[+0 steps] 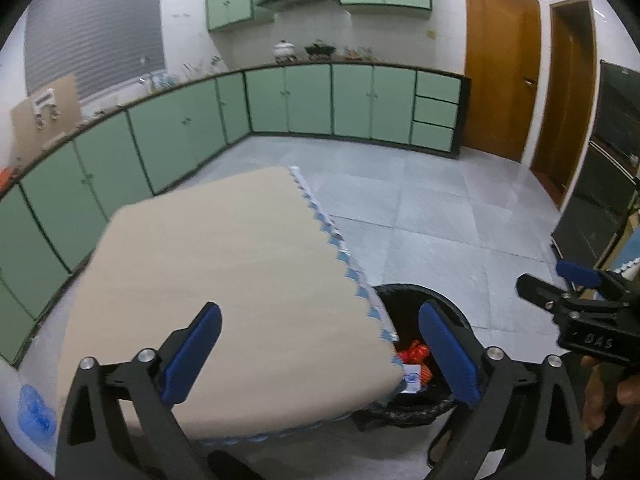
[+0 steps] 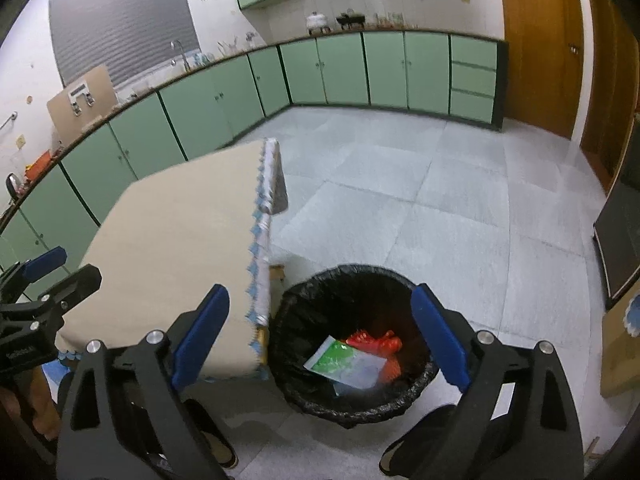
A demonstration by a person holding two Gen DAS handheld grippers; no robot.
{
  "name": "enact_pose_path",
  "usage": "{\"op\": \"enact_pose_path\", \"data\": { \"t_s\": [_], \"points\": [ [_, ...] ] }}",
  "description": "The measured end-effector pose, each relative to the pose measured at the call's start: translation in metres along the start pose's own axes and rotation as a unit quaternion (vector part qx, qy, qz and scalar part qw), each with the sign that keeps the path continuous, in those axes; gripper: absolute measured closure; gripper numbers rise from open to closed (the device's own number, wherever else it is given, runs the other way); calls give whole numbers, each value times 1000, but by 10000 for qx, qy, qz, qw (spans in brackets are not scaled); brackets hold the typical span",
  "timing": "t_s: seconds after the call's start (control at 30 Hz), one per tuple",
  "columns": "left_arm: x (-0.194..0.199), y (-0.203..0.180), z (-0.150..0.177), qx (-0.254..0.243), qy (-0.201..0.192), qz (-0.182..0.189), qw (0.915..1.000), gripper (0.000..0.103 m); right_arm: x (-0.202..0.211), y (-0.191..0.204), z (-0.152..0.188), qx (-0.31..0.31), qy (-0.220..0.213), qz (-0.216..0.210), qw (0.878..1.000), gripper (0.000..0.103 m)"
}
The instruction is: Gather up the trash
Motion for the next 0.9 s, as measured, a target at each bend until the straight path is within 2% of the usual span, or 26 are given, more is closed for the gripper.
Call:
{"op": "enact_pose_path", "data": {
  "t_s": [0.13,0.23,0.33,0.43,0.5,0.6,0.73,0.9],
  "points": [
    [33,17,4,282,-172,-322,9989,6,31,19,-4,163,-405,275,9987,5],
    [59,28,6,446,-416,-475,9970,6,48,34,-7,292,-656,770,9944,5],
    [88,39,8,698,-789,-615,9925,6,62,50,-10,391,-781,1091,9902,5],
    [109,48,10,836,-992,-925,9872,6,77,66,-9,624,-990,1223,9856,5],
    [121,56,13,961,-1089,-1070,9836,6,91,72,-6,750,-1281,1071,9831,5],
    [137,69,18,1182,-1192,-1035,9804,6,106,75,-4,629,-1503,786,9835,5],
    [151,83,24,1314,-1252,-887,9794,6,119,83,-4,634,-1615,795,9816,5],
    [167,90,30,1378,-1298,-1232,9742,6,118,93,3,624,-1536,669,9839,5]
  ]
}}
Point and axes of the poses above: each gripper's, at about its wrist camera, not at the fingertips, and x roughly against the way its jaws point, y to its left, z to its underside, the point moved 4 cm from there along -x, roughly the way its jaws point, and after that the axes turned 14 degrees about y, right-handed, at the moved point
